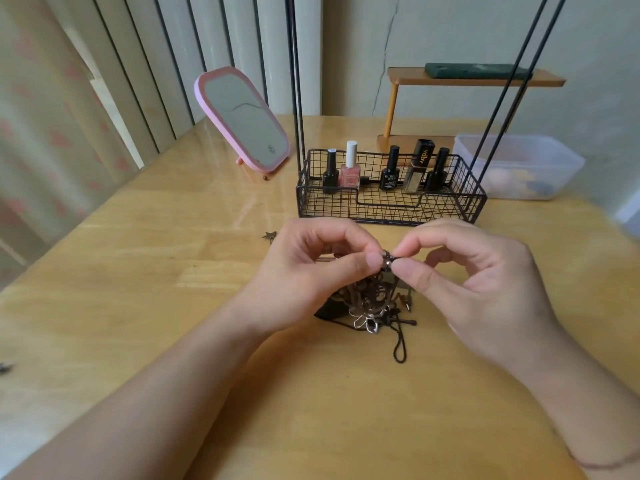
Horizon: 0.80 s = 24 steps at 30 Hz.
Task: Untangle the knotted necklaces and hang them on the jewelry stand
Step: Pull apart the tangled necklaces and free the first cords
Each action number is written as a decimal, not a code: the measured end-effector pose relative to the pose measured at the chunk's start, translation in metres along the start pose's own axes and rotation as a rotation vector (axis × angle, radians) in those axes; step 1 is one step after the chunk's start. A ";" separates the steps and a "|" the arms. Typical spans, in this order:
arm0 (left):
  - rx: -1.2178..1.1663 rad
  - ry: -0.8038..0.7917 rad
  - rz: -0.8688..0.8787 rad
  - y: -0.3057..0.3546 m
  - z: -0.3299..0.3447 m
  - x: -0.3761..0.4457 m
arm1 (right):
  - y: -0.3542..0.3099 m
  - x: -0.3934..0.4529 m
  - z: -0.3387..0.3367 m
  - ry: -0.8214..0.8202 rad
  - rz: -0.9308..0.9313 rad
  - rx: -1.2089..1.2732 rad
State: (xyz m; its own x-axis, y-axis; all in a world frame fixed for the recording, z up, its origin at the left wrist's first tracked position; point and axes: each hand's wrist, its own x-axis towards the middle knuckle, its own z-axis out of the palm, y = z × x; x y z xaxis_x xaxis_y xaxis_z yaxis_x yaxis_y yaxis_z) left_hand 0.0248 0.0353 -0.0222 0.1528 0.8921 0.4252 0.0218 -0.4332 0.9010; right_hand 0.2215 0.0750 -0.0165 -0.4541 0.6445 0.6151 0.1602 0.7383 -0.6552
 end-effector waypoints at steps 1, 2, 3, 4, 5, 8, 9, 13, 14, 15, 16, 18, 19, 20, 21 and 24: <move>0.009 0.009 0.001 0.000 -0.001 0.001 | 0.000 0.000 -0.001 -0.010 0.019 -0.006; 0.020 0.018 0.001 0.000 -0.002 0.001 | 0.000 0.000 -0.001 -0.020 0.039 -0.008; 0.028 0.028 0.001 0.000 -0.003 0.001 | 0.001 0.000 0.000 -0.027 0.068 0.004; 0.028 0.044 0.002 0.000 -0.003 0.002 | 0.002 0.000 0.001 -0.027 0.096 0.019; 0.016 0.066 0.002 0.000 -0.004 0.002 | 0.003 0.000 0.001 -0.013 0.120 0.037; -0.018 0.175 -0.016 0.001 -0.008 0.004 | 0.004 0.002 -0.003 0.029 0.155 0.030; -0.029 0.231 -0.032 0.002 -0.010 0.005 | 0.004 0.002 -0.005 -0.013 0.173 -0.009; -0.138 0.484 -0.103 0.005 -0.014 0.008 | 0.005 -0.004 -0.001 -0.345 0.254 -0.311; -0.153 0.546 -0.122 0.006 -0.015 0.008 | 0.005 -0.006 0.001 -0.394 0.259 -0.383; -0.169 0.607 -0.138 0.007 -0.017 0.009 | 0.005 -0.007 0.002 -0.446 0.268 -0.430; -0.190 0.669 -0.153 0.008 -0.018 0.010 | 0.006 -0.007 0.004 -0.500 0.278 -0.480; -0.230 0.788 -0.168 0.010 -0.024 0.012 | 0.004 -0.005 0.005 -0.589 0.286 -0.576; -0.235 0.850 -0.171 0.010 -0.028 0.013 | 0.003 -0.004 0.004 -0.592 0.295 -0.568; -0.235 0.913 -0.176 0.011 -0.032 0.013 | 0.004 -0.004 0.004 -0.576 0.303 -0.532; -0.228 0.974 -0.179 0.011 -0.038 0.013 | 0.005 -0.004 0.002 -0.563 0.308 -0.506; -0.194 1.087 -0.231 0.012 -0.053 0.012 | 0.006 -0.003 -0.007 -0.636 0.316 -0.523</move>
State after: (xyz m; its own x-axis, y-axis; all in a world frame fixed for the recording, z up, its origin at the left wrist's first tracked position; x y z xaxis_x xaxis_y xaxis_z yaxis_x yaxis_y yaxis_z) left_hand -0.0255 0.0472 -0.0018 -0.7783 0.6278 0.0102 -0.2305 -0.3008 0.9254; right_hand 0.2299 0.0791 -0.0197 -0.6975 0.7162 -0.0236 0.6709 0.6410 -0.3729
